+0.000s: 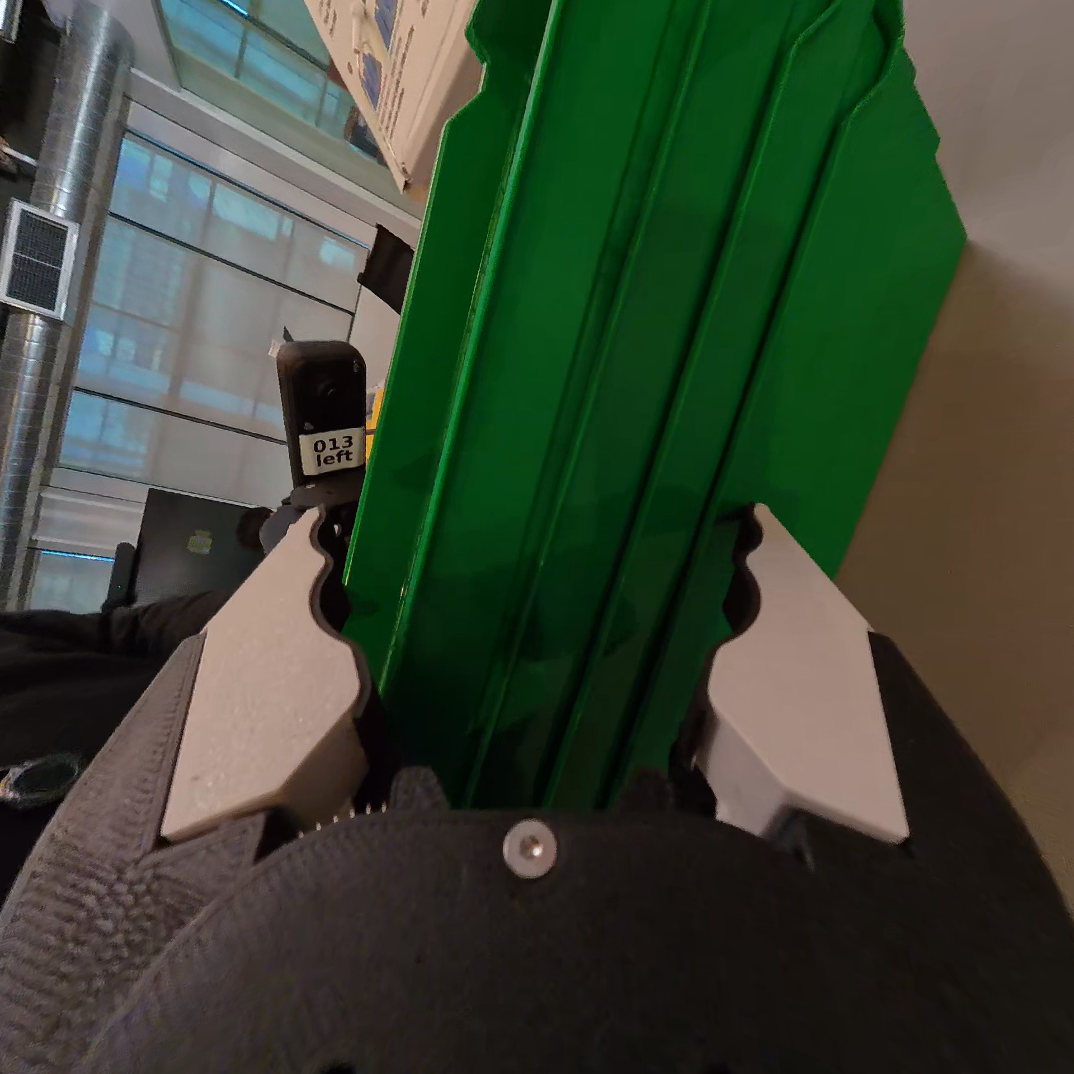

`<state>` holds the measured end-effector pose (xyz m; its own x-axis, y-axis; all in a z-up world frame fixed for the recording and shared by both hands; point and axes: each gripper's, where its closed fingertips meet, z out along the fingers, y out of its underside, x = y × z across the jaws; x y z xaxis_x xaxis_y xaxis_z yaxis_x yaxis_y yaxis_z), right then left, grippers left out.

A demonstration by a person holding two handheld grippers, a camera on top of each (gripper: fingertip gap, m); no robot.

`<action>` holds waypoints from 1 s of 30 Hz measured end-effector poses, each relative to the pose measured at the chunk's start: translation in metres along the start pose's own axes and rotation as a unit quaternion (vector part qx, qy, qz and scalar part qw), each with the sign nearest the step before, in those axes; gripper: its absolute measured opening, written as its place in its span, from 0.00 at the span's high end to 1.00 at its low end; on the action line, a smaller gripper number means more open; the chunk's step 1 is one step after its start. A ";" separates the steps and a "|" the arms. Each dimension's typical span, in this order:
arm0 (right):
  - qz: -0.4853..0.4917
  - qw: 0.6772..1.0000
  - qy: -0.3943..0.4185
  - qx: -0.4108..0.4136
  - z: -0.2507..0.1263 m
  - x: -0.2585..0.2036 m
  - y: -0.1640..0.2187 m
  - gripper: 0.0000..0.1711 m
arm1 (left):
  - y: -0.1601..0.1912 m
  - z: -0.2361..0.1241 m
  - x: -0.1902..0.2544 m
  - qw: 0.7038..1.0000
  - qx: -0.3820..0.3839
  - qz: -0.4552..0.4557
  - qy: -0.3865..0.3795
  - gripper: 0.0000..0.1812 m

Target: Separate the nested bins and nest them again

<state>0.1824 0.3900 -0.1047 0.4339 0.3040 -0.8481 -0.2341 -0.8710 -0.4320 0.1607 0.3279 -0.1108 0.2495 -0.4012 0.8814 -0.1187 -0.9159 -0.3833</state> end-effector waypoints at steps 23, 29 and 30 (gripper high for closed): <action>0.035 0.989 -0.141 0.004 0.219 -0.141 0.081 0.12 | 0.046 -0.248 -0.064 0.982 0.117 -0.086 -0.123 0.31; 0.013 0.990 -0.138 -0.001 0.259 -0.168 0.101 0.09 | 0.056 -0.290 -0.077 0.979 0.112 -0.097 -0.143 0.29; 0.012 0.990 -0.140 0.004 0.264 -0.171 0.104 0.09 | 0.056 -0.296 -0.079 0.977 0.115 -0.099 -0.147 0.29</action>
<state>-0.1461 0.3494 -0.0855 0.1692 0.3791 -0.9098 -0.2493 -0.8766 -0.4116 -0.1505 0.3109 -0.1202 0.5149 -0.1704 0.8402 0.1713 -0.9398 -0.2957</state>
